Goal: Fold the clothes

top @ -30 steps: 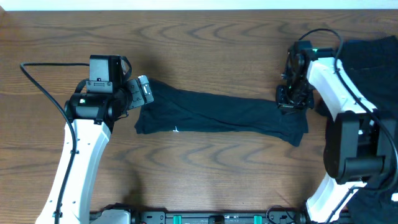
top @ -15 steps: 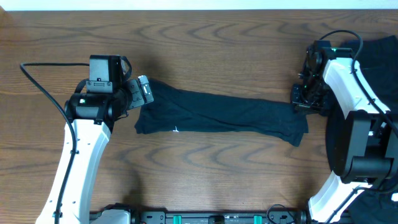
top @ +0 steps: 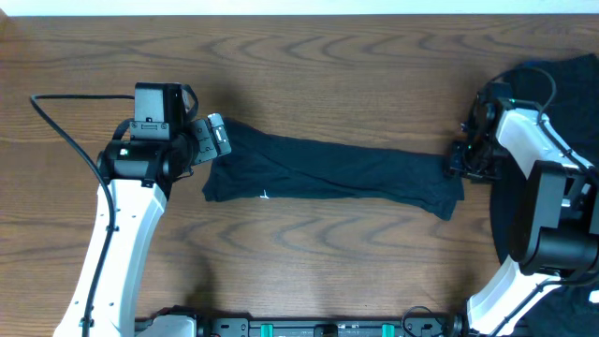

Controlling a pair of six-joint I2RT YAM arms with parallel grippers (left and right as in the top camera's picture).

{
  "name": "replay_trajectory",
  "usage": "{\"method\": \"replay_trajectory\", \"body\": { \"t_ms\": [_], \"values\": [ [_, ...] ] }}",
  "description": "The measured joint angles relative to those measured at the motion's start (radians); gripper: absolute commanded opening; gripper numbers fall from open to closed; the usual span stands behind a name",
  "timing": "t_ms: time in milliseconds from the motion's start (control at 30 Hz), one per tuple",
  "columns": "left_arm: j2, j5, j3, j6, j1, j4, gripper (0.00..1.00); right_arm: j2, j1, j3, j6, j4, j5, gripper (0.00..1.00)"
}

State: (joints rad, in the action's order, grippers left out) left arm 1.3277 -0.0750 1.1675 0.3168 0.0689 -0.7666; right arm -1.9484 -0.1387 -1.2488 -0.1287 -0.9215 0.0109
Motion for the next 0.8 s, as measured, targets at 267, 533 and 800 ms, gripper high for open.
{"method": "replay_trajectory", "body": {
  "t_ms": [267,533,800],
  "values": [
    [0.000,0.000,0.000,0.000,0.000,0.000,0.98,0.022,-0.003,0.059,0.011,0.078,0.050,0.30],
    [0.000,0.000,0.000,0.000,0.000,0.000,0.98,0.032,-0.002,0.071,0.007,0.097,0.104,0.01],
    [0.000,0.000,0.000,0.000,0.000,0.000,0.98,0.014,-0.024,-0.028,0.007,-0.057,0.099,0.01]
  ]
}}
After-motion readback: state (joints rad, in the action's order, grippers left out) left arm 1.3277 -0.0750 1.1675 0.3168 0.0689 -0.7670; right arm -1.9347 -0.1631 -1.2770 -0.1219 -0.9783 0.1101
